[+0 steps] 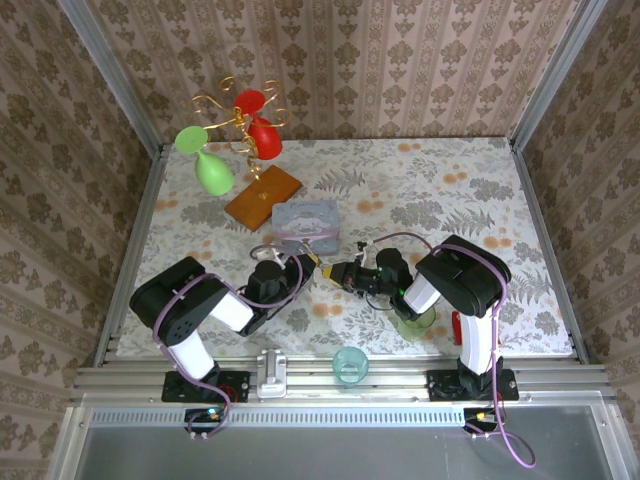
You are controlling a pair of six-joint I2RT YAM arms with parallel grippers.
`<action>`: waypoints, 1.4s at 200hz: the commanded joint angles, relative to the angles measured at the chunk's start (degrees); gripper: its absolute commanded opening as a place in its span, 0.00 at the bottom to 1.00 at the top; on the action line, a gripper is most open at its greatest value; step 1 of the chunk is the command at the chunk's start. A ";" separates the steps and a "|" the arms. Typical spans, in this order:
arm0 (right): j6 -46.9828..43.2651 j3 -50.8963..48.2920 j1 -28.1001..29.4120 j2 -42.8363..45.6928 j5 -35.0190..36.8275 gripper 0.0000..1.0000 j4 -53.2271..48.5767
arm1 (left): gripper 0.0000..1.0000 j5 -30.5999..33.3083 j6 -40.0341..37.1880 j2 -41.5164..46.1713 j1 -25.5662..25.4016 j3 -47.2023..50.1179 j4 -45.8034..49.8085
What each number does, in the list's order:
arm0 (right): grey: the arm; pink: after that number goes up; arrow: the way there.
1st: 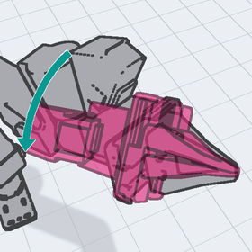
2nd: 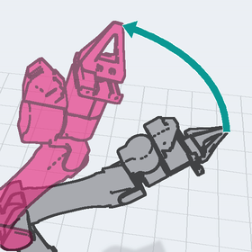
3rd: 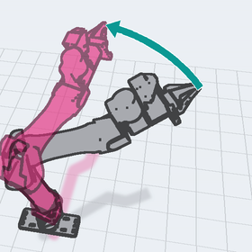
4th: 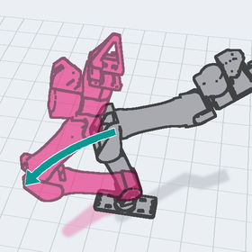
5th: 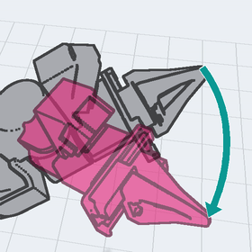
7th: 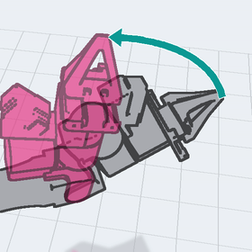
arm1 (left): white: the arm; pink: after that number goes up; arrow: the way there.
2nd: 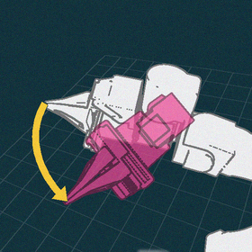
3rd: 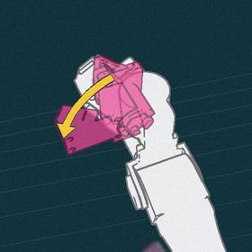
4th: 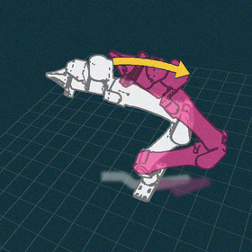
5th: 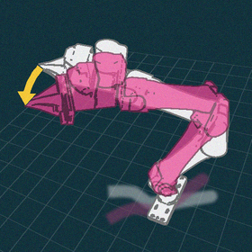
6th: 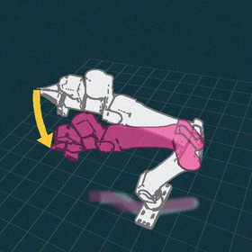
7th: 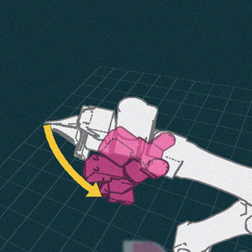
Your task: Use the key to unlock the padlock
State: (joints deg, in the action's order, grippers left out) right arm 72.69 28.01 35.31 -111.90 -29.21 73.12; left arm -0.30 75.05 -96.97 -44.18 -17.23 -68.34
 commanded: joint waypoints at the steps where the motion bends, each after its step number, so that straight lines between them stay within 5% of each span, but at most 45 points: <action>1: -0.03 -0.35 0.02 1.71 2.37 0.00 1.49 | 0.00 -5.57 0.36 1.69 -2.31 -1.23 -5.23; 169: -1.18 1.26 -1.30 8.28 4.70 0.00 -1.65 | 0.00 -2.99 3.93 4.05 -3.68 -2.09 -5.23; 249: -15.02 4.90 -1.21 19.74 7.34 0.00 -27.07 | 0.00 -4.13 4.87 1.41 -3.82 -4.40 -5.43; 280: -14.54 4.77 -1.80 20.05 6.62 0.00 -29.05 | 0.00 -3.58 4.89 1.37 -4.46 -3.88 -5.45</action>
State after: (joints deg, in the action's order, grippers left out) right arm 60.12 30.35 34.30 -93.10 -24.45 45.76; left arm 1.37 79.79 -95.50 -46.06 -20.58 -69.89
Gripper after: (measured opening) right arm 0.060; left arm 0.115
